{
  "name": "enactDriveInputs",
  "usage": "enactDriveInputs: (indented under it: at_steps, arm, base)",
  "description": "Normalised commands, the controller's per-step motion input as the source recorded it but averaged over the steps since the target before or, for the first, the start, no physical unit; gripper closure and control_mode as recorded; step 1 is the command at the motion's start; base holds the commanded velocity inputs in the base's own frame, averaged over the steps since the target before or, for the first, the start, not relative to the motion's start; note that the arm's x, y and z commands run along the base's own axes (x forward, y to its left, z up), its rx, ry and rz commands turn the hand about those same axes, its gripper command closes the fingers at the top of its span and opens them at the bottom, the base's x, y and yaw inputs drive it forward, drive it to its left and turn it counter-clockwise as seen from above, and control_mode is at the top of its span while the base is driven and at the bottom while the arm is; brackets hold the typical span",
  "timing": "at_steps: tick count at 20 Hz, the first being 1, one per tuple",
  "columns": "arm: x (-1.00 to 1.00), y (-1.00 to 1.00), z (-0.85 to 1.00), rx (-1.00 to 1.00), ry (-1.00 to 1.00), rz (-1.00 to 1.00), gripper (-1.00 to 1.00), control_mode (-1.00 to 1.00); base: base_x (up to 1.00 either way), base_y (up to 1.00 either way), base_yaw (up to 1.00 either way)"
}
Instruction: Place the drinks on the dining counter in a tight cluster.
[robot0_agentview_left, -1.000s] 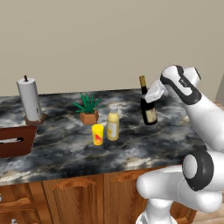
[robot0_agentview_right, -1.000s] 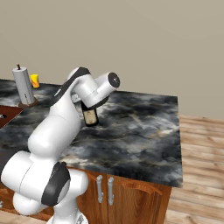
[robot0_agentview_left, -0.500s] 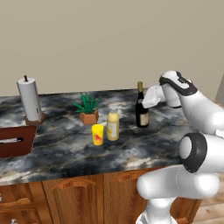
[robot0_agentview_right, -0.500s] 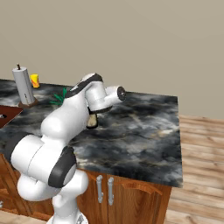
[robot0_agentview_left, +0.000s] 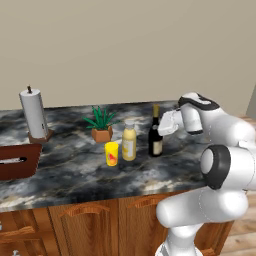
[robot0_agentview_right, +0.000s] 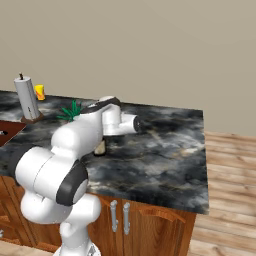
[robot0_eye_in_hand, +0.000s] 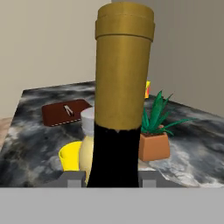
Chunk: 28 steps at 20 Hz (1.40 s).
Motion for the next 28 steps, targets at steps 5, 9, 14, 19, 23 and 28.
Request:
enactDriveInputs:
  at_steps: [5, 9, 14, 19, 23, 28]
  arm:
    - [0.0, 0.24, -0.29, 0.0, -0.06, 0.0, 1.0, -1.0]
    - [0.0, 0.0, -0.18, 0.0, -0.08, 0.0, 1.0, -1.0]
    - [0.21, -0.14, -0.05, 0.0, -0.03, 0.0, 1.0, -1.0]
    - [0.4, -0.32, 0.0, 0.0, 0.0, 0.0, 1.0, -1.0]
    - [0.33, -0.27, 0.0, 0.0, 0.02, 0.0, 1.0, -1.0]
    - [0.18, -0.12, -0.04, 0.0, 0.0, 0.0, 1.0, -1.0]
  base:
    - [0.0, 0.0, 0.0]
    - [0.0, 0.0, 0.0]
    - [0.0, 0.0, 0.0]
    - [0.0, 0.0, 0.0]
    - [0.0, 0.0, 0.0]
    - [0.0, 0.0, 0.0]
